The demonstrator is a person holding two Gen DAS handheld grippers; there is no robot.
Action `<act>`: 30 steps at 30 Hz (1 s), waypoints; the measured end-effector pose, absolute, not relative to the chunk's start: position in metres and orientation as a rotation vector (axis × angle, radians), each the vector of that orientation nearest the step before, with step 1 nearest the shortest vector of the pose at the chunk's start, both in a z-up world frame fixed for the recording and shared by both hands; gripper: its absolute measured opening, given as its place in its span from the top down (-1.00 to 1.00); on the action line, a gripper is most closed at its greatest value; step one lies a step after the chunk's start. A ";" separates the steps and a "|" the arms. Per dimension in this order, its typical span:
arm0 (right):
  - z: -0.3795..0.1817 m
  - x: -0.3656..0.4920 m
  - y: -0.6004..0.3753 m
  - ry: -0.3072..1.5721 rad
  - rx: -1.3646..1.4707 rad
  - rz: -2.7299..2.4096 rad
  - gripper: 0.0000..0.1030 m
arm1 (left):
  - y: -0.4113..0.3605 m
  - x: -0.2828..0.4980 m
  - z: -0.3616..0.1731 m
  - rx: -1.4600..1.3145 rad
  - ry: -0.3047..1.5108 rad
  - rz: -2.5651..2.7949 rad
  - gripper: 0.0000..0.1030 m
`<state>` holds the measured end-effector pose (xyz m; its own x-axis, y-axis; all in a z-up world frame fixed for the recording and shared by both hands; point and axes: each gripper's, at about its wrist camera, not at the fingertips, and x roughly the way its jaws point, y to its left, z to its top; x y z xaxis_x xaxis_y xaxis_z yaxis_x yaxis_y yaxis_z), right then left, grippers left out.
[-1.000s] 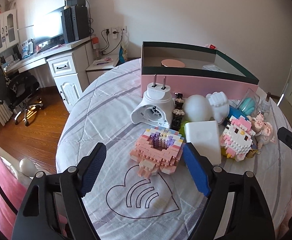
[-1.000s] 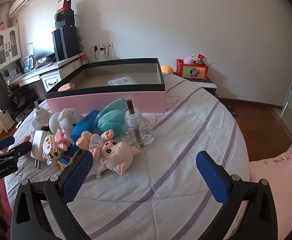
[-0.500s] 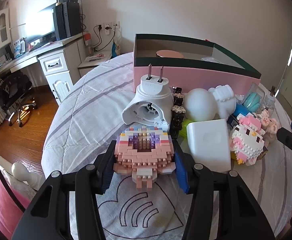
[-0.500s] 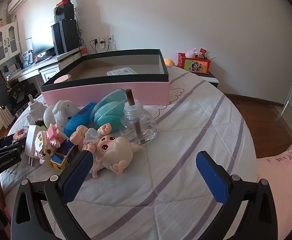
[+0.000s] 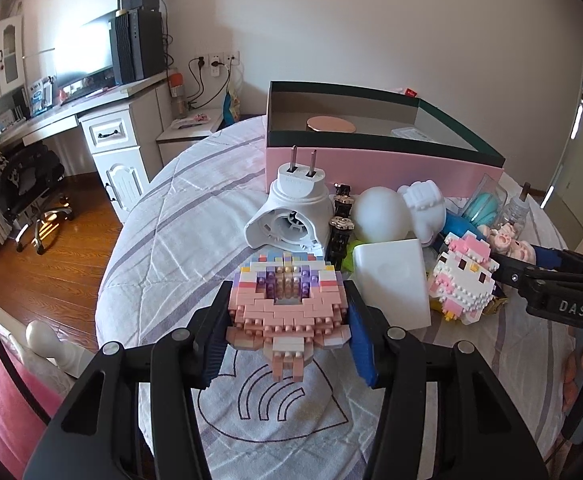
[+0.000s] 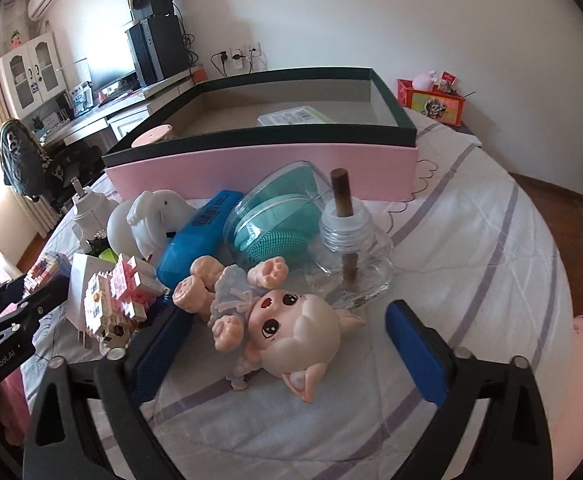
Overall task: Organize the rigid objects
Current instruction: 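Grasp the pink block figure with the left tool while the right tool grasps the pig doll, then lower the block figure and pig doll into the pink box and release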
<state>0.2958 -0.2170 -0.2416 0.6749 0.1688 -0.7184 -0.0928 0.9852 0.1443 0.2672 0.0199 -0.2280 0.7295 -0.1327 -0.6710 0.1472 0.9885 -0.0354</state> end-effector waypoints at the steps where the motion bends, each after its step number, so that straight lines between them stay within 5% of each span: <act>1: -0.244 0.298 -0.218 0.829 0.100 0.147 -0.46 | 0.020 0.265 -0.227 0.021 0.736 -0.156 -0.02; 13: -0.233 0.257 -0.227 0.759 0.117 0.154 -0.46 | 0.004 0.246 -0.203 0.026 0.669 -0.198 -0.02; 30: -0.143 0.200 -0.207 0.417 0.062 0.127 -0.46 | -0.034 0.202 -0.127 0.075 0.416 -0.147 -0.02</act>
<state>0.2002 -0.2070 -0.1425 0.9067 0.1353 -0.3994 -0.1097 0.9902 0.0864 0.2020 -0.0341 -0.1270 0.9041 -0.1268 -0.4081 0.1575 0.9866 0.0424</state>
